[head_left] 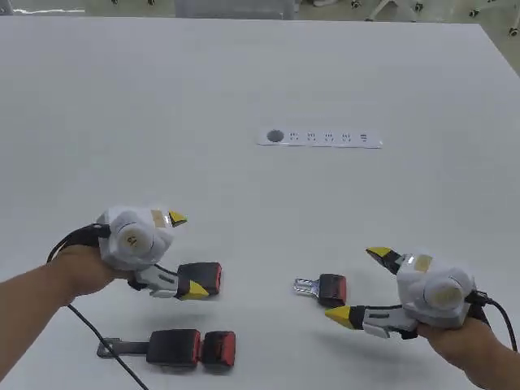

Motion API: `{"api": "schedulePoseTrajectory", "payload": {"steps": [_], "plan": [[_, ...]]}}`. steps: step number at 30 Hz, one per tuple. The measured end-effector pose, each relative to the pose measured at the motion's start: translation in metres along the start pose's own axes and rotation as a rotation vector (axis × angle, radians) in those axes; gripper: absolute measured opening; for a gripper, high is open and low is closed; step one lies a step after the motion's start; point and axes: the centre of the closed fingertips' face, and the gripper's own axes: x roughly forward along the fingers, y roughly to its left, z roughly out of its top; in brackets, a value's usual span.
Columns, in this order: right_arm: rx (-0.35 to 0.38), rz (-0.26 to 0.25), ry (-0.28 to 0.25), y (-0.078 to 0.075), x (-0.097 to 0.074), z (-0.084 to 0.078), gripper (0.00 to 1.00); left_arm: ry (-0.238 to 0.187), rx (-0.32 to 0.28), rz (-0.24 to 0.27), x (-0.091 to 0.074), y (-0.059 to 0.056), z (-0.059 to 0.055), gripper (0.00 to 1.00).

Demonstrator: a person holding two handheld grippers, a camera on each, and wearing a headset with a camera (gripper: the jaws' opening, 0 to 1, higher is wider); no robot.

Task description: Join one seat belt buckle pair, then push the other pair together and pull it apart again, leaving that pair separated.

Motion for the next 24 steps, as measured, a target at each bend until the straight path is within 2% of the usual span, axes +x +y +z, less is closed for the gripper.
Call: {"api": "schedulePoseTrajectory", "payload": {"steps": [1, 3, 4, 5, 6, 7, 8, 10, 18, 20, 22, 24], "plan": [[0.02, -0.012, -0.004, 0.0, -0.003, 0.002, 0.87, -0.031, -0.043, 0.024, -0.001, 0.005, 0.0, 0.89], [0.039, -0.042, -0.031, -0.001, -0.008, 0.009, 0.9, -0.069, -0.105, 0.067, -0.01, 0.005, 0.004, 1.0], [0.036, -0.06, -0.041, -0.002, -0.011, 0.011, 0.92, -0.095, -0.103, 0.103, -0.015, 0.008, 0.007, 1.0], [0.044, -0.074, -0.046, -0.002, -0.014, 0.013, 0.93, -0.095, -0.092, 0.122, -0.021, 0.007, 0.006, 0.97], [0.049, -0.084, -0.052, -0.001, -0.016, 0.015, 0.93, -0.092, -0.105, 0.159, -0.027, 0.007, 0.002, 0.97], [0.052, -0.092, -0.062, -0.001, -0.019, 0.017, 0.93, -0.101, -0.134, 0.165, -0.029, 0.005, 0.001, 0.98], [0.054, -0.097, -0.072, 0.001, -0.021, 0.019, 0.93, -0.132, -0.185, 0.154, -0.034, -0.002, 0.001, 1.0], [0.051, -0.106, -0.072, 0.006, -0.025, 0.019, 0.94, -0.157, -0.187, 0.179, -0.043, -0.005, 0.0, 1.0], [0.038, -0.128, -0.099, 0.029, -0.048, 0.018, 0.94, -0.176, -0.263, 0.23, -0.083, -0.033, -0.025, 0.99], [0.041, -0.13, -0.1, 0.034, -0.052, 0.016, 0.94, -0.184, -0.285, 0.241, -0.091, -0.041, -0.027, 0.98], [0.05, -0.14, -0.101, 0.039, -0.058, 0.013, 0.94, -0.21, -0.297, 0.249, -0.097, -0.046, -0.026, 0.97], [0.064, -0.148, -0.095, 0.045, -0.064, 0.009, 0.95, -0.181, -0.326, 0.277, -0.1, -0.049, -0.036, 0.96]]}}
